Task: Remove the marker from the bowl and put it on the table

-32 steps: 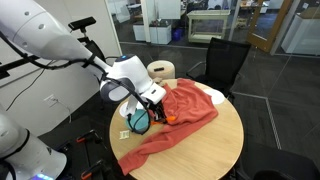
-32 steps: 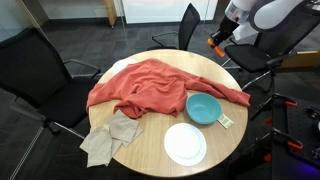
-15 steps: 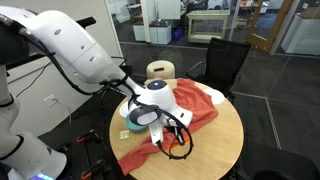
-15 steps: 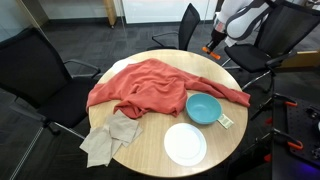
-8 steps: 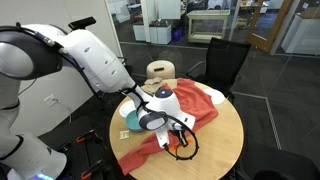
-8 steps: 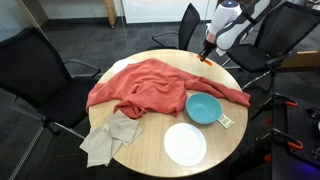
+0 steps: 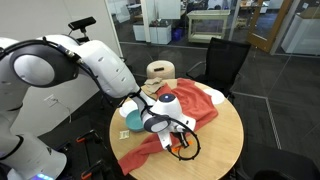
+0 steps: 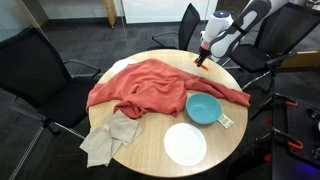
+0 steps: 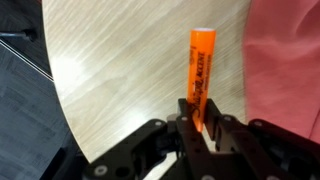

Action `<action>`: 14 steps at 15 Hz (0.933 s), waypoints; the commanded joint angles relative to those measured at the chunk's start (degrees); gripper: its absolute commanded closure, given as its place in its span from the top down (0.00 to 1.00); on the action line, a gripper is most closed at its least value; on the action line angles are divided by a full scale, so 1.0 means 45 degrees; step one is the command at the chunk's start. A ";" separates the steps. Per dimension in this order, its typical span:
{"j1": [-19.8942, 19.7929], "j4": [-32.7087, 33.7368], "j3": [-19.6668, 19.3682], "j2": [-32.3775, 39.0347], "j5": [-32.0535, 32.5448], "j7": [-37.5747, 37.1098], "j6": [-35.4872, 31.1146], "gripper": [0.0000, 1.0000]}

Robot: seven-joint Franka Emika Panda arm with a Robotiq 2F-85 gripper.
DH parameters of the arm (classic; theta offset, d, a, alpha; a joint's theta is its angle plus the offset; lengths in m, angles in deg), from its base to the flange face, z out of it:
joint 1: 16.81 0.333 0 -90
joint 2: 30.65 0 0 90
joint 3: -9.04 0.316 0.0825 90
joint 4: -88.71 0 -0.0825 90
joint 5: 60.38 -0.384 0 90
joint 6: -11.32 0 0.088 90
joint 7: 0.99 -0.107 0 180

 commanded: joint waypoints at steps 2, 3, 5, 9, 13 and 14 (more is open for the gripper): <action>0.0104 0.0370 -0.0152 0.0639 -0.0027 0.0112 -0.0420 0.05; 0.0164 0.0352 -0.0187 0.0747 -0.0010 0.0086 -0.0492 0.05; 0.0213 0.0295 -0.0223 0.0938 -0.0022 0.0047 -0.0644 0.05; 0.0407 0.0358 -0.0364 0.1167 -0.0022 -0.0021 -0.0751 0.05; 0.0790 -0.0269 -0.0607 0.0480 0.0092 0.0001 -0.1524 0.61; 0.0945 -0.0497 -0.0729 0.0210 0.0094 -0.0007 -0.1904 0.68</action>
